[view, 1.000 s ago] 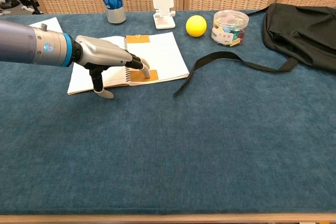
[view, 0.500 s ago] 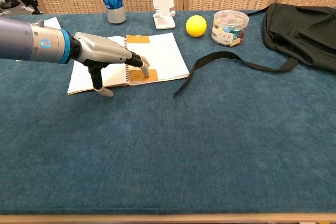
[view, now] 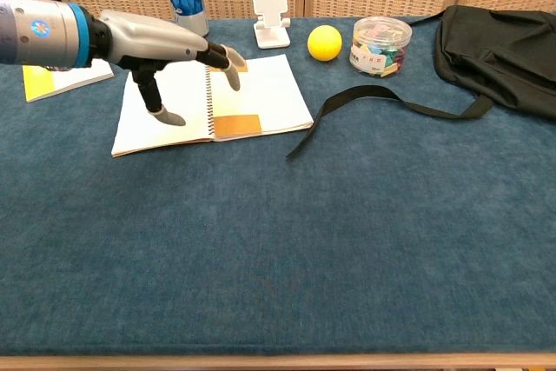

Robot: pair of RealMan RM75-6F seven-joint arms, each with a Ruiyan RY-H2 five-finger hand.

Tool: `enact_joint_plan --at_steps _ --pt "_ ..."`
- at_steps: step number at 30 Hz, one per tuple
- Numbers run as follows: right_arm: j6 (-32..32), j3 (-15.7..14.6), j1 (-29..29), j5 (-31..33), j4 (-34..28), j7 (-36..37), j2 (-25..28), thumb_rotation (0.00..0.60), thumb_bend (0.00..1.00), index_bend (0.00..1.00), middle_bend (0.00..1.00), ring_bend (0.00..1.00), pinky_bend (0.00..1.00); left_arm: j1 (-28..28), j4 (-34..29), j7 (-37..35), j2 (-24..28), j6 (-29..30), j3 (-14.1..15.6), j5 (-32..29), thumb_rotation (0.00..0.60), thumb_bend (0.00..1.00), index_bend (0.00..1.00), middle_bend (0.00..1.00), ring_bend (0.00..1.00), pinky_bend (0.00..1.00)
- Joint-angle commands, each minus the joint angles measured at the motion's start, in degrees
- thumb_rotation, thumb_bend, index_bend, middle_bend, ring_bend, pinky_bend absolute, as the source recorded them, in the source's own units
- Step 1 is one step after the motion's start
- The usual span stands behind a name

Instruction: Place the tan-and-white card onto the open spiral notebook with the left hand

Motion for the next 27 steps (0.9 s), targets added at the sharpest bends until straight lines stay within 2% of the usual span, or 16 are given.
enact_joint_plan --at_steps 1,3,5,8,14,19,23,27 --pt "0.16 -0.11 -0.07 -0.34 -0.17 0.23 0.11 0.600 0.00 0.02 0.00 0.00 0.00 2.80 -4.30 0.97 3.94 4.57 -0.90 -0.93 0.600 0.26 0.18 0.00 0.00 0.02" --pt "0.30 -0.18 -0.13 -0.71 -0.35 0.51 0.23 0.600 0.00 0.02 0.00 0.00 0.00 5.10 -6.59 2.40 5.92 7.91 -0.87 -1.75 0.600 0.22 0.09 0.00 0.00 0.01" --pt "0.53 -0.31 -0.19 -1.28 -0.55 0.82 0.33 0.600 0.00 0.02 0.00 0.00 0.00 8.44 -9.49 4.85 8.03 12.35 -0.69 -3.64 0.600 0.10 0.01 0.00 0.00 0.00" --pt "0.82 -0.64 -0.28 -2.30 -0.73 1.30 0.48 0.600 0.00 0.02 0.00 0.00 0.00 13.22 -13.11 7.77 9.62 19.31 -0.38 -5.42 0.600 0.00 0.00 0.00 0.00 0.00" --pt "1.50 -1.42 -0.47 -4.85 -1.09 2.89 0.72 0.600 0.00 0.02 0.00 0.00 0.00 26.65 -17.84 7.34 11.77 35.82 2.29 -6.87 0.600 0.00 0.00 0.00 0.00 0.00" --pt "1.84 -1.80 -0.47 -6.61 -0.22 5.05 0.61 0.600 0.00 0.02 0.00 0.00 0.00 36.67 -17.20 4.97 11.34 46.37 4.82 -7.17 0.600 0.00 0.00 0.00 0.00 0.00" --pt "3.02 -2.17 -0.35 -9.74 1.86 8.93 0.19 0.600 0.00 0.02 0.00 0.00 0.00 44.61 -15.29 3.07 10.37 54.28 6.31 -7.56 0.600 0.00 0.00 0.00 0.00 0.00" --pt "4.49 -2.84 -0.59 -12.38 2.74 10.62 0.09 0.600 0.00 0.00 0.00 0.00 0.00 48.82 -15.78 1.77 11.19 57.51 6.68 -7.21 0.600 0.00 0.00 0.00 0.00 0.00"
